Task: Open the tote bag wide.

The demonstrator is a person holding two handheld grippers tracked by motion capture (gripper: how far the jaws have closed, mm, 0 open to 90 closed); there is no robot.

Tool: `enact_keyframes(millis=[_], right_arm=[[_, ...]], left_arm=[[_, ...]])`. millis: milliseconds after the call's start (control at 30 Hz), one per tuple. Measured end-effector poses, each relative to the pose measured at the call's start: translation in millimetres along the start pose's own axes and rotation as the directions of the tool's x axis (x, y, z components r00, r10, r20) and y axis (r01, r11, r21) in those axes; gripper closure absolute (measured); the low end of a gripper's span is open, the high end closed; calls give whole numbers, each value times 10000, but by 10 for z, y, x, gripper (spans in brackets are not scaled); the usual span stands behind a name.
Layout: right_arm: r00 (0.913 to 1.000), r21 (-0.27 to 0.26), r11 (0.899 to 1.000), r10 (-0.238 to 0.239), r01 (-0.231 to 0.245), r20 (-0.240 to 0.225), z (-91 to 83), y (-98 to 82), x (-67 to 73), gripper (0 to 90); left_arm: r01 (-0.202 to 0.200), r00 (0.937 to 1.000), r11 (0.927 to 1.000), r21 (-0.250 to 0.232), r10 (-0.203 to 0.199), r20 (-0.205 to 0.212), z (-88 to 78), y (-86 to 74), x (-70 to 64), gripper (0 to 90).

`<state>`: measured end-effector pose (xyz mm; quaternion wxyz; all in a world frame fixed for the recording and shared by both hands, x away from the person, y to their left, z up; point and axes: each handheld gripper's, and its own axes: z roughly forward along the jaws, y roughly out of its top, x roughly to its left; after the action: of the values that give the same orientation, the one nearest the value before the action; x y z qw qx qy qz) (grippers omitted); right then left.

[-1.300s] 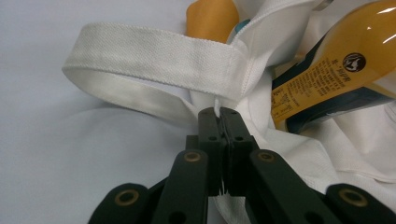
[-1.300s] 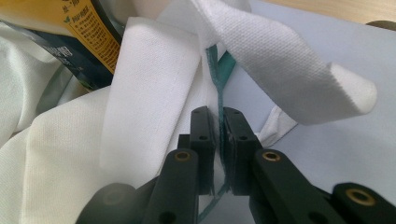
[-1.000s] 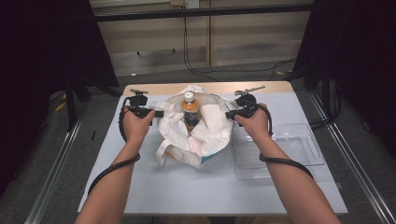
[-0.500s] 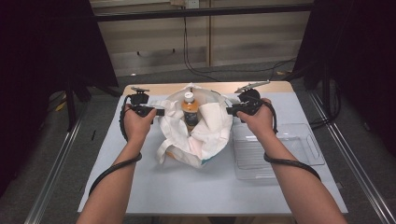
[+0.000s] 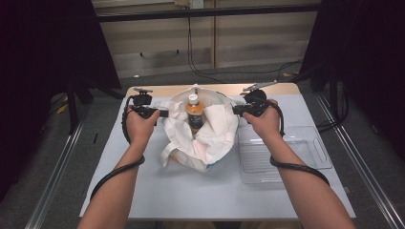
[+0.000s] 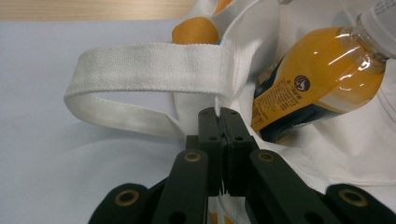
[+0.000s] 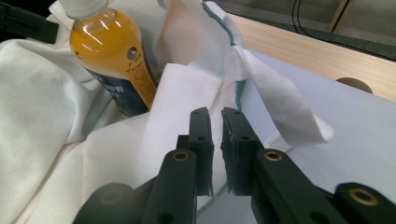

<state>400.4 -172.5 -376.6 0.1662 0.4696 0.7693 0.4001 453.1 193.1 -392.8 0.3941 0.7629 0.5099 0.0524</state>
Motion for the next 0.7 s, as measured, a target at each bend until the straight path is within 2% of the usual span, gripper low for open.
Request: enact_keyframes(millis=[200, 400, 433, 500, 533, 700], right_arm=[[9998, 50, 9998, -181, 181, -58, 70, 44, 40, 865], [9994, 34, 9997, -260, 261, -211, 213, 39, 73, 882], [9994, 28, 9997, -261, 262, -242, 238, 39, 77, 884], [9991, -12, 9995, -325, 325, -273, 301, 57, 84, 893], [9991, -5, 9994, -344, 344, -262, 316, 66, 85, 894], [9984, -51, 9990, -448, 447, -330, 372, 105, 80, 896]], left_arm=[[89, 9999, 10000, -12, -89, 53, 3, 3, -2, 886], [69, 9999, 10000, -3, -69, 97, 17, 1, 30, 887], [241, 9997, 9996, -129, -240, 95, 31, 0, 18, 887], [247, 9996, 9996, -119, -245, 138, 38, 3, 29, 887], [70, 9999, 10000, 8, -70, 128, 30, 8, 48, 887], [16, 9998, 10000, 58, -17, 177, 40, 9, 71, 887]])
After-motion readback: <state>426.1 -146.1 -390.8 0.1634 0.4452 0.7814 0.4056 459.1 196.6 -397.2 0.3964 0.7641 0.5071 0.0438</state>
